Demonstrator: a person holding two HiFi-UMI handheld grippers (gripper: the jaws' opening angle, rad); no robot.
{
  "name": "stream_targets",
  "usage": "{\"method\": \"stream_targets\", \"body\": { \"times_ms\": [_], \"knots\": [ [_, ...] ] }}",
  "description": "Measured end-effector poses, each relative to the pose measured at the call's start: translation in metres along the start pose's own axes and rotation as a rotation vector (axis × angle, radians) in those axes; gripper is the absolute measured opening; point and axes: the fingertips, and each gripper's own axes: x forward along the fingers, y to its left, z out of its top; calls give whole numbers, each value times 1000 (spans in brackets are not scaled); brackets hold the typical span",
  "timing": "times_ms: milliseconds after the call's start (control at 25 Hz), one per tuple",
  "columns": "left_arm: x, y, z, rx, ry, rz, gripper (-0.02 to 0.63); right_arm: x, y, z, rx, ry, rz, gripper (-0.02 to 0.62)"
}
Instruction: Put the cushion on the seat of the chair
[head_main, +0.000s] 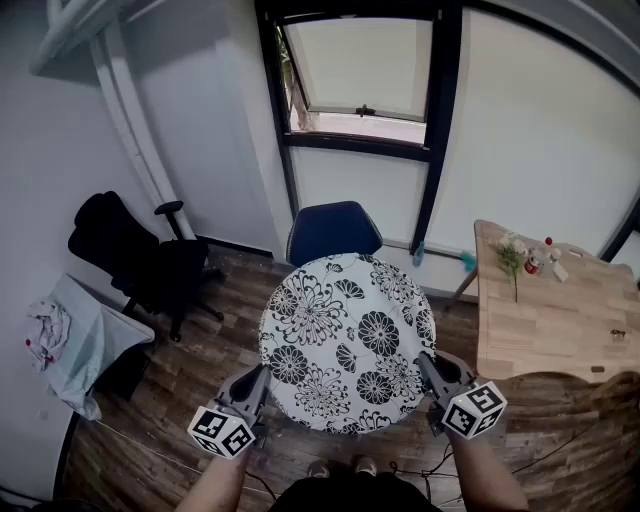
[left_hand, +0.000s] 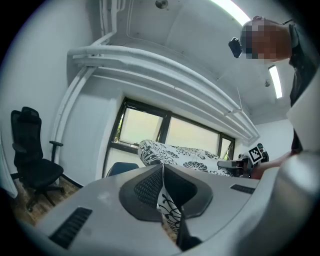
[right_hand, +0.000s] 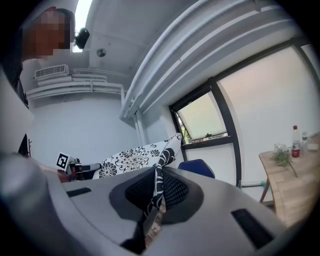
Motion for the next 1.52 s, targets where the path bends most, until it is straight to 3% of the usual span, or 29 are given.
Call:
{"method": "stream_targets", "body": {
  "times_ms": [400,720,1120,1520],
  "knots": [
    [5,-5,7,18,10,13,11,-4,-3,5,14,-21,5,35],
    [1,-9,14,-11,-19,50,11,3,6,10,17,-23,77,37],
    [32,-31,-22,16,51,61,11,-8,-44,-15,56,23,63,37],
    [99,10,-29,-17,62,7,11,42,-81,-13,66,66,4,37]
  ]
}}
